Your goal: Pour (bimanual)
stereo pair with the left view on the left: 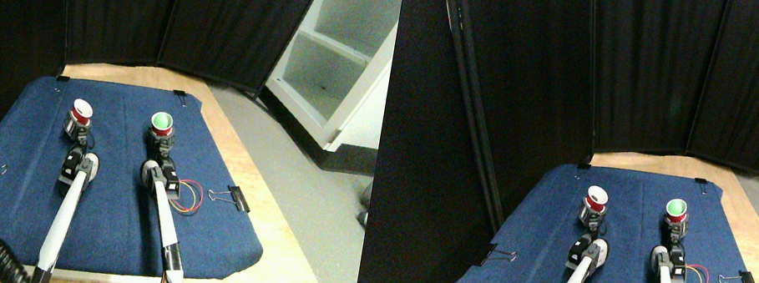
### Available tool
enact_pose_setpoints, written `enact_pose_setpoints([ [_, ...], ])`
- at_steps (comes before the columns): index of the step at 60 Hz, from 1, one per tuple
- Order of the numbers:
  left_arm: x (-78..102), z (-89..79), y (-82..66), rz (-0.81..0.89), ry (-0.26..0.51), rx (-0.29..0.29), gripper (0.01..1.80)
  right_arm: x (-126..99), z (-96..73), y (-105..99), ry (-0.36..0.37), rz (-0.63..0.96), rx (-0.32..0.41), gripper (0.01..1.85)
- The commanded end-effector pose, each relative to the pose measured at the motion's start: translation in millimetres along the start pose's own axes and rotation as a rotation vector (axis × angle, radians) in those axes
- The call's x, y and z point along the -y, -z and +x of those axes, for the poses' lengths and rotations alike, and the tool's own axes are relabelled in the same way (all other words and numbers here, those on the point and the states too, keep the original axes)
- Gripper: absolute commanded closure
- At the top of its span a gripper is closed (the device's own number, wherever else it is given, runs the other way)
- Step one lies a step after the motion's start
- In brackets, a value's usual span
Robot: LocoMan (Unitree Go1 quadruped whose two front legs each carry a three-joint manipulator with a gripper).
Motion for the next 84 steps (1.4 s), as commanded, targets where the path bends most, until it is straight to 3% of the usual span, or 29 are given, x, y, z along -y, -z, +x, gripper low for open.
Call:
enact_pose_setpoints([
  [1,17.5,-6.5,-3.3,0.042,0.064,-0.046,1.80,-14,-2.9,-2,-0.056,-0.005,-0.009,1.85],
  [9,35.8,-13.6,-7.8,0.148,0.127,-0.114,1.80,-27,-6.3,-4,-0.093,-0.096,-0.030,1.85],
  [16,45.3,-19.2,-7.6,0.106,0.140,-0.173,1.80,-37,-6.7,-4,-0.121,-0.123,-0.059,1.85],
  [27,58.6,-26.7,-4.9,0.085,0.157,-0.216,1.80,-52,-7.1,-2,-0.155,-0.177,-0.116,1.85],
  [61,88.9,-24.6,9.6,0.031,0.123,-0.269,1.80,-107,-7.6,10,-0.223,-0.292,-0.204,1.85],
  [84,98.3,-17.5,24.4,-0.035,0.072,-0.248,1.80,-127,-12.9,17,-0.233,-0.373,-0.242,1.85],
])
